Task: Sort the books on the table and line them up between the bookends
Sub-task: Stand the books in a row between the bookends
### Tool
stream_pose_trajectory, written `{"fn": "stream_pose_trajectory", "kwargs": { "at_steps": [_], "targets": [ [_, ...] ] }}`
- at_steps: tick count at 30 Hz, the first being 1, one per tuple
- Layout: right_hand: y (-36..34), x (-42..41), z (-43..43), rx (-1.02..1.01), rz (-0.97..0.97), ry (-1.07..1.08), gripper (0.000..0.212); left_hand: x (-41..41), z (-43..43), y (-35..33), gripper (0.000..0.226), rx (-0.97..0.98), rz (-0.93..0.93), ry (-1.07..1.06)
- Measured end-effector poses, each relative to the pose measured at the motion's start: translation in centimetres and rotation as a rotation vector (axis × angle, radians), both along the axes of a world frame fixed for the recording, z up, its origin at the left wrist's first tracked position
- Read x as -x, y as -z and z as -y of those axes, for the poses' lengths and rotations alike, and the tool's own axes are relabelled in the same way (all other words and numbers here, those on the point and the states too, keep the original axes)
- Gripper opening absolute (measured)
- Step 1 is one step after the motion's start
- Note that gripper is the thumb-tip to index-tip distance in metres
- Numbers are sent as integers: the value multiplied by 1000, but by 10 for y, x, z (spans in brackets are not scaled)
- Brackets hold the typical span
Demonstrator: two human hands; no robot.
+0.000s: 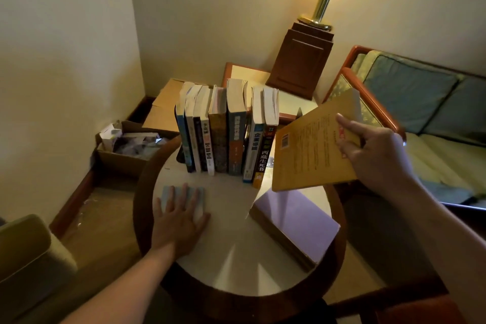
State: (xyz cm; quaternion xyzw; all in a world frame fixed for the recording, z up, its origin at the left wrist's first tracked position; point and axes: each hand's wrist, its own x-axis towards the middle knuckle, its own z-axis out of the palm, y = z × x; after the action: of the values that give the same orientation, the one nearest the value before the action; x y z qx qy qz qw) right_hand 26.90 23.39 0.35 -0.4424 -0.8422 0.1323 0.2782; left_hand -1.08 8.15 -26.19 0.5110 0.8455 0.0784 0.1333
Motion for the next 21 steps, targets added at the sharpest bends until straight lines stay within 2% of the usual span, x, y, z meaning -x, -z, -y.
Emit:
{"fn": "stream_pose_trajectory", "kwargs": {
  "at_steps": [10,14,17,21],
  "targets": [
    [16,75,-49,-1,48,-16,39,-1,-1,0,74,-27,-53,10],
    [20,101,-61,68,94,-36,46,0,0,2,77,-26,-45,2],
    [30,116,-71,180,123,-48,50,0,-1,2,79,-34,-54,-1],
    [52,122,-74,473,8,-23,49,1,-1,3,81,-31,-47,4]
  ]
}}
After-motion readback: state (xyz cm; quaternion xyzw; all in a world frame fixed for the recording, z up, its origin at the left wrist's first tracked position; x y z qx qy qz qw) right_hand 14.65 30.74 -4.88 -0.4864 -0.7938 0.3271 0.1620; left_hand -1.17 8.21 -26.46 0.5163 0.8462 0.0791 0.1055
